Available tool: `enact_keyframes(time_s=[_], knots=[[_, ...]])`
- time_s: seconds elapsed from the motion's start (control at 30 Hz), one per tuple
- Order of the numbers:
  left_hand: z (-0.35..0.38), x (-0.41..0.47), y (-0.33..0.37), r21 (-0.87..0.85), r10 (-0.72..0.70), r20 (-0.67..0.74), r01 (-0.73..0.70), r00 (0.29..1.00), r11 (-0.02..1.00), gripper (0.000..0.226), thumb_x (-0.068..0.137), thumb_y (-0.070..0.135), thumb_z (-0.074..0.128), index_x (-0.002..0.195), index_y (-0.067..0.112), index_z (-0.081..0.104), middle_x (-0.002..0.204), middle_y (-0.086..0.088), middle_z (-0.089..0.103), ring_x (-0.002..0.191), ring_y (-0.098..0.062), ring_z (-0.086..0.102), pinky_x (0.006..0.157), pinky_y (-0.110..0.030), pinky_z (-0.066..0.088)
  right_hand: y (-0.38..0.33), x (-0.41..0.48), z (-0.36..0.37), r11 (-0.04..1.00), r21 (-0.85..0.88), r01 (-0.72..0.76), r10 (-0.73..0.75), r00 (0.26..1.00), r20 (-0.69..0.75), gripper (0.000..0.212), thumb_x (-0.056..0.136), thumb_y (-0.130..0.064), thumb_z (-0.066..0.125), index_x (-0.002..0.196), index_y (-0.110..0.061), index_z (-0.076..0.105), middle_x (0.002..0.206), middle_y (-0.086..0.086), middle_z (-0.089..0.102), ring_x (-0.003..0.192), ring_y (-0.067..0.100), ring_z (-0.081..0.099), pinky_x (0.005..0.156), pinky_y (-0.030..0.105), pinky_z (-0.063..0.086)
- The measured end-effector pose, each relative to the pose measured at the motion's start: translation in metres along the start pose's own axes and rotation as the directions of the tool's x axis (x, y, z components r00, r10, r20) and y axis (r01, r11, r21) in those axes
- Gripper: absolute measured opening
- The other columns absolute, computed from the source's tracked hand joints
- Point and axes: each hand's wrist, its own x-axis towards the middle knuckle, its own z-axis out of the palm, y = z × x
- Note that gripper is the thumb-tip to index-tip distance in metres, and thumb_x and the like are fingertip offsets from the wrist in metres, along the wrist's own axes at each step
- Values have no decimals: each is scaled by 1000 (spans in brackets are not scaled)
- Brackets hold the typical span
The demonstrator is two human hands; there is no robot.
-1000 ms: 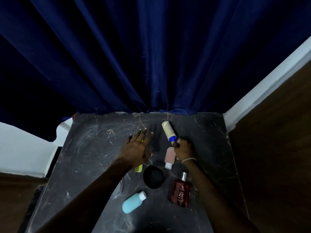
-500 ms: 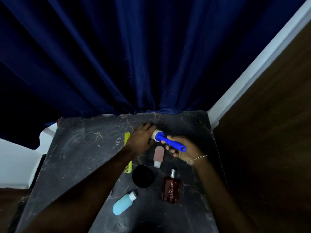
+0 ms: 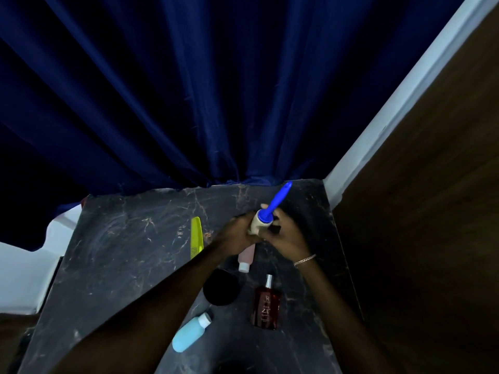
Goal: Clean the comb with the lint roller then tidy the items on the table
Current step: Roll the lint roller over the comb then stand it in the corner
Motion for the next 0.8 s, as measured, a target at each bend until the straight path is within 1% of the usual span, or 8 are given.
enact_keyframes(time_s=[0.1,0.2,0.3,0.33,0.4,0.53,0.67,0.8], knots=[[1,6,12,-19,-23,16,23,1000,1000,53,76,26,80,125,24,60,110,5,73,97,-13,69,82,-28,52,1,8,-4,996,-92,6,-13,997,-78,62,74,-10,78,131,-23,58,116,-10,70,99,2,67,81,21,56],[0,10,18,-54,-60,33,62,998,997,50,75,32,82,120,27,61,108,6,74,96,-14,70,86,-37,56,2,20,-13,991,-133,-24,9,993,-115,60,72,-11,81,127,-22,59,107,-8,71,92,4,68,78,16,53],[0,14,8,-88,-105,25,107,994,990,51,73,37,78,120,33,60,116,-1,73,107,-23,70,94,-46,55,19,40,-26,976,-208,-67,28,983,-184,55,65,-25,85,114,-28,62,102,-6,73,89,12,70,82,32,57],[1,15,-1,-103,-122,21,123,992,987,59,72,38,77,127,32,57,119,-3,71,111,-27,68,98,-47,54,26,47,-30,970,-230,-80,31,978,-208,52,63,-30,85,109,-30,62,100,-5,74,87,14,71,82,39,58],[-2,13,-9,-138,-156,6,156,988,978,74,68,49,76,135,31,52,119,-3,69,111,-29,68,98,-49,54,37,60,-36,955,-270,-120,44,962,-269,47,62,-32,84,103,-28,62,95,-2,74,84,19,70,80,45,58],[-15,1,-18,-33,-169,-24,168,985,985,73,80,48,74,144,31,45,140,0,59,122,-18,61,105,-43,50,35,86,-45,924,-333,-187,72,941,-330,40,67,-19,85,101,-16,66,96,9,74,87,28,69,78,39,56],[-25,-12,-31,4,-205,-75,206,976,979,71,80,49,72,143,28,47,138,-1,61,121,-18,61,104,-38,51,39,109,-52,876,-415,-245,102,936,-337,42,69,-26,84,105,-14,65,102,10,73,92,29,67,77,31,51],[-33,-21,-42,9,-207,-106,209,973,978,66,87,32,76,146,21,48,139,0,59,122,-18,61,100,-30,51,51,123,-57,860,-420,-289,134,923,-362,43,68,-39,82,102,-19,64,98,6,73,91,29,69,81,42,57]])
